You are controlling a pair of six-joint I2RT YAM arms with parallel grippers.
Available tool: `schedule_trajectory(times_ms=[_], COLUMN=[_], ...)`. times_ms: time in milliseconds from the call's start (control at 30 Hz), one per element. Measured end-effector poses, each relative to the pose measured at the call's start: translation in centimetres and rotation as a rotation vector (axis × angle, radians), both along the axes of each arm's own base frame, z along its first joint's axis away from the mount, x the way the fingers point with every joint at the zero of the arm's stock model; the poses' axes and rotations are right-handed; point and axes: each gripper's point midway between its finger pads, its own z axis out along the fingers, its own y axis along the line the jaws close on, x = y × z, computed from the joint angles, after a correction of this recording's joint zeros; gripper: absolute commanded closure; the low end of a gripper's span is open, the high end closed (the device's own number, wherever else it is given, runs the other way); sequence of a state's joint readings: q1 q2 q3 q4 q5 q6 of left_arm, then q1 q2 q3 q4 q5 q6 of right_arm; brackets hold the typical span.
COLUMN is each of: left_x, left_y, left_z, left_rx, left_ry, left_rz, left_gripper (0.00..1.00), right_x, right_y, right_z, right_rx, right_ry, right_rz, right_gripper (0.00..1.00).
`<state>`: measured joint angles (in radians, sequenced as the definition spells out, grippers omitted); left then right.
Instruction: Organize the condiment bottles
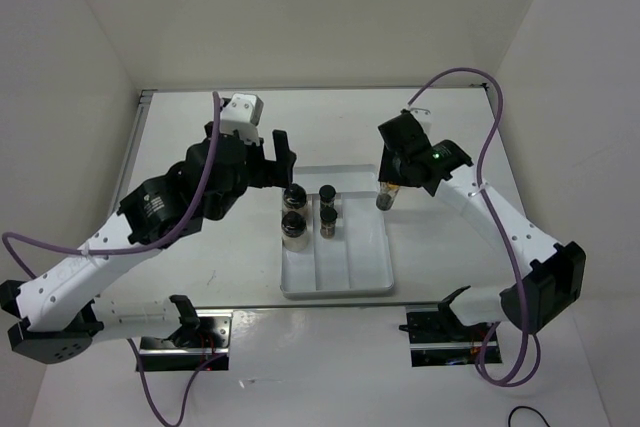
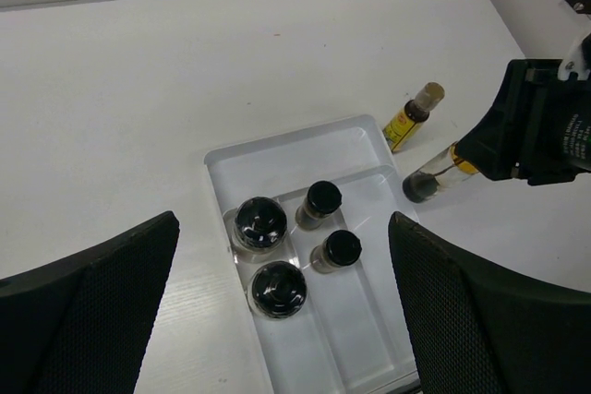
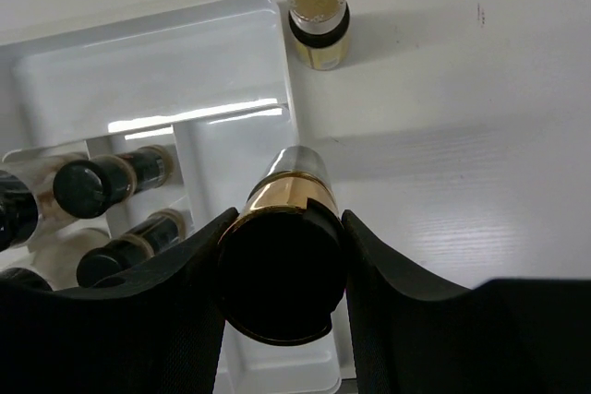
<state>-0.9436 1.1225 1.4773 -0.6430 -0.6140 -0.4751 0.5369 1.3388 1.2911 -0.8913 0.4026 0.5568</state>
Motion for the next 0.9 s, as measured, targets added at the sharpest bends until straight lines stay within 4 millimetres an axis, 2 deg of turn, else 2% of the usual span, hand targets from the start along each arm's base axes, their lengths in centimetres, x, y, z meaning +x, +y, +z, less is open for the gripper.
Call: schedule_trajectory(times_ms=[200,433,633,900], left_x=[0.0,0.7,1.4,1.9], left_y=[2.1,4.1,5.3,5.8], left_z=[-0.8,-1.9,-2.1,-3.4], left_rx=[-0.027,-0.037,-0.052,-0.062], left_ry=[0.018,0.059,0.076,0.118], left_rz=[0.068,0.154,0.190,0.198], left_gripper=[0.00,0.00,0.00,0.00], right_x=[-0.3,-0.3,1.1,2.2], right_y=[1.5,3.8,4.9,6.0], right_z=[0.1,-1.1,-1.2,-4.5], right_rx=[0.037,0.085,0.098,0.055], right_ry=[-0.004,-0.008,-0.042,0.012], right_rz=[0.045,0.113,0.127,0.141], right_gripper=[1.00,1.00,1.00,1.00])
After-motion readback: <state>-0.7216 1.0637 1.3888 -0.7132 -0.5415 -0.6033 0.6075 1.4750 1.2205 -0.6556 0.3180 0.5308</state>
